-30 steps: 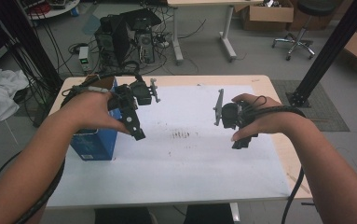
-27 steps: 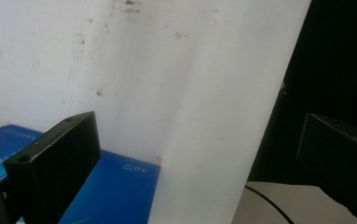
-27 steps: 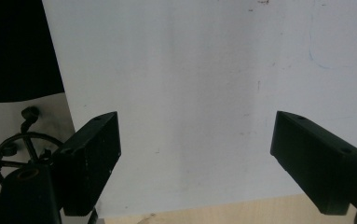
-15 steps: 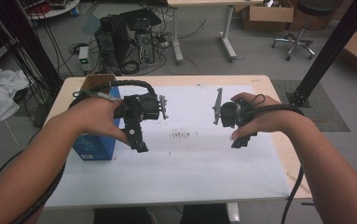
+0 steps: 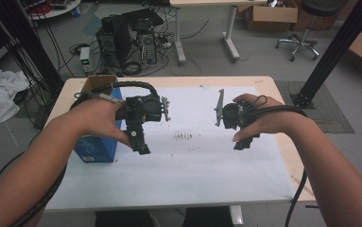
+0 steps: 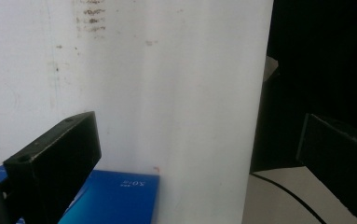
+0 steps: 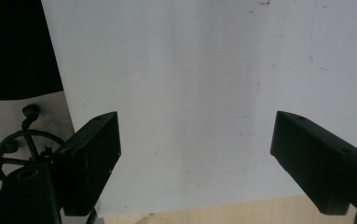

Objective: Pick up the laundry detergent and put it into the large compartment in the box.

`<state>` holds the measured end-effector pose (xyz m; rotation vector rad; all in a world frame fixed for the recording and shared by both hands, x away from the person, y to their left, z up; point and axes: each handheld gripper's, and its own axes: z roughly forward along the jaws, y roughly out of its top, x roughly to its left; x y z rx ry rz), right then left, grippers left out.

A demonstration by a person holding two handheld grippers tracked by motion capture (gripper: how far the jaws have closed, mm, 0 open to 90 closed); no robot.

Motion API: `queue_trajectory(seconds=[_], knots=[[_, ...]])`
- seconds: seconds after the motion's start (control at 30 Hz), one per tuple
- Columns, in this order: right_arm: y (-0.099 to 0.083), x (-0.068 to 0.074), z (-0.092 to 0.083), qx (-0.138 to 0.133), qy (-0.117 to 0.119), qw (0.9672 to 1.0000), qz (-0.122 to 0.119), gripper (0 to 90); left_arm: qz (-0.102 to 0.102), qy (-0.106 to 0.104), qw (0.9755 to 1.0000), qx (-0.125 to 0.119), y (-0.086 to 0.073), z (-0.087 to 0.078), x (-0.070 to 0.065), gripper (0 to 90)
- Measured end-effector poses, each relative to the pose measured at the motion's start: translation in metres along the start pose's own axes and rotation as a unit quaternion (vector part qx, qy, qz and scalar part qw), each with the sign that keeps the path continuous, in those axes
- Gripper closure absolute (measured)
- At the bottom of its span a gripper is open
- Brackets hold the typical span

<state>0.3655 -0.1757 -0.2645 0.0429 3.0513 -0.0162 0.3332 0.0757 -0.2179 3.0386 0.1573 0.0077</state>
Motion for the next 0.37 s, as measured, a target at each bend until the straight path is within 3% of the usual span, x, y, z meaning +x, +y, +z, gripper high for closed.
queue_trajectory(seconds=[0.37], knots=[[0.0005, 0.0016, -0.0006, -0.001, -0.001, 1.0, 0.002, 16.1, 0.005, 0.0, 1.0, -0.001, 0.0021, -0.003, -0.0029, 0.1]])
